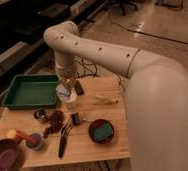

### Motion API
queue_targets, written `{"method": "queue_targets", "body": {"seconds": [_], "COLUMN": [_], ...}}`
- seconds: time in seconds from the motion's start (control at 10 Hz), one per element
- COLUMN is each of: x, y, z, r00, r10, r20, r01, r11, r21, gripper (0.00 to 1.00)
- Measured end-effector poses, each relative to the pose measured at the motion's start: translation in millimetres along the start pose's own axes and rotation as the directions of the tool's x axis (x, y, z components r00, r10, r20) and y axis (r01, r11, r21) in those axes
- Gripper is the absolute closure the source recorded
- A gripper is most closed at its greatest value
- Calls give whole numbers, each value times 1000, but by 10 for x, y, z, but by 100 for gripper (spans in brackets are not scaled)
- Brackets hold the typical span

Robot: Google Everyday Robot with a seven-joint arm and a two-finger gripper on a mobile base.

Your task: Wipe table surface with towel

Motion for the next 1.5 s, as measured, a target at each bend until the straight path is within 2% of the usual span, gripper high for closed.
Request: {"method": "queue_targets", "body": {"seconds": [0.1, 0.3, 0.4, 0.6, 0.7, 0.8, 0.9, 1.5], "x": [-189, -471, -662, -1106, -1357, -1532, -1614, -1609], "y": [218, 412, 515, 789, 966, 1102, 1154, 1135], "z": [25, 217, 407, 801, 977, 1067, 1114, 1116], "r00": [997, 985, 972, 936, 909, 887, 876, 877], "r10": [63, 152, 206, 311, 373, 416, 434, 433], "r20": [32, 84, 113, 163, 186, 200, 208, 207], "r01": [-64, -155, -211, -319, -384, -429, -448, -447], "r11": [998, 988, 977, 947, 923, 903, 894, 894], "r21": [7, 23, 28, 26, 25, 21, 20, 23], "gripper": [100, 100, 100, 100, 100, 100, 100, 100]}}
